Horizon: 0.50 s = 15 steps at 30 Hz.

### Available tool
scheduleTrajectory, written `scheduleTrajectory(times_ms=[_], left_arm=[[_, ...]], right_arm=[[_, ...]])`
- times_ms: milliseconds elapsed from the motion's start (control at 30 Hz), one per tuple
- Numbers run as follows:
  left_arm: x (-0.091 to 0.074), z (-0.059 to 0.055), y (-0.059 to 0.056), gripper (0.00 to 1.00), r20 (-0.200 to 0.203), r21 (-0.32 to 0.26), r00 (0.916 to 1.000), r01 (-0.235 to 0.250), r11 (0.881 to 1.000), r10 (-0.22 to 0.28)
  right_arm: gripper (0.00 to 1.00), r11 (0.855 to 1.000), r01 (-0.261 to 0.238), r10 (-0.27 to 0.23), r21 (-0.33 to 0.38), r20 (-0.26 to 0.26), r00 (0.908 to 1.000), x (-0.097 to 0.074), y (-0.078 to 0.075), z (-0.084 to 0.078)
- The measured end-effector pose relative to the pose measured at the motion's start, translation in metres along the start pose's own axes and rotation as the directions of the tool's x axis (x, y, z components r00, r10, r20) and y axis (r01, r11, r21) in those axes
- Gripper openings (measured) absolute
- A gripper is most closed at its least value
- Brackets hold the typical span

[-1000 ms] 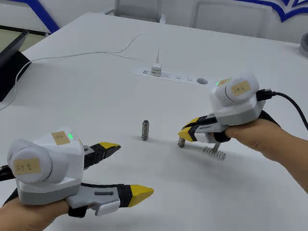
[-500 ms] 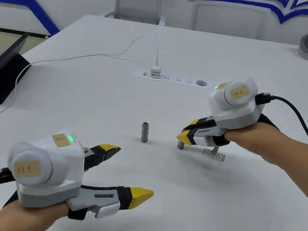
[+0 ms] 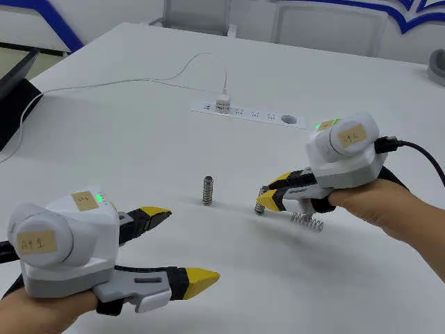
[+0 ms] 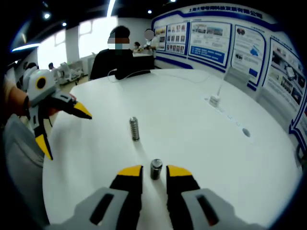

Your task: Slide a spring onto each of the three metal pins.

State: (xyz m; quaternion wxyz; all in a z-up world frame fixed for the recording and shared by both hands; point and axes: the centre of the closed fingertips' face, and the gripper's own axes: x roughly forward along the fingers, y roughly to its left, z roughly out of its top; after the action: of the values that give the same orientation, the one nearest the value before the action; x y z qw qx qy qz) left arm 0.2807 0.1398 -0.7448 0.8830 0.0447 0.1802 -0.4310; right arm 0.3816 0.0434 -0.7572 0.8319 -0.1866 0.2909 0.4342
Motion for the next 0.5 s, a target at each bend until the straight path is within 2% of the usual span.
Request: scheduleTrajectory(times_ms=[500], left_arm=[[0.002,0.002,0.000,0.74,-0.001,0.005,1.0000,0.002,1.000,-0.002]], right_arm=[[0.22,1.000,0.013,-0.013,0.002,0.022,0.9997,-0.018,0.008,-0.006]])
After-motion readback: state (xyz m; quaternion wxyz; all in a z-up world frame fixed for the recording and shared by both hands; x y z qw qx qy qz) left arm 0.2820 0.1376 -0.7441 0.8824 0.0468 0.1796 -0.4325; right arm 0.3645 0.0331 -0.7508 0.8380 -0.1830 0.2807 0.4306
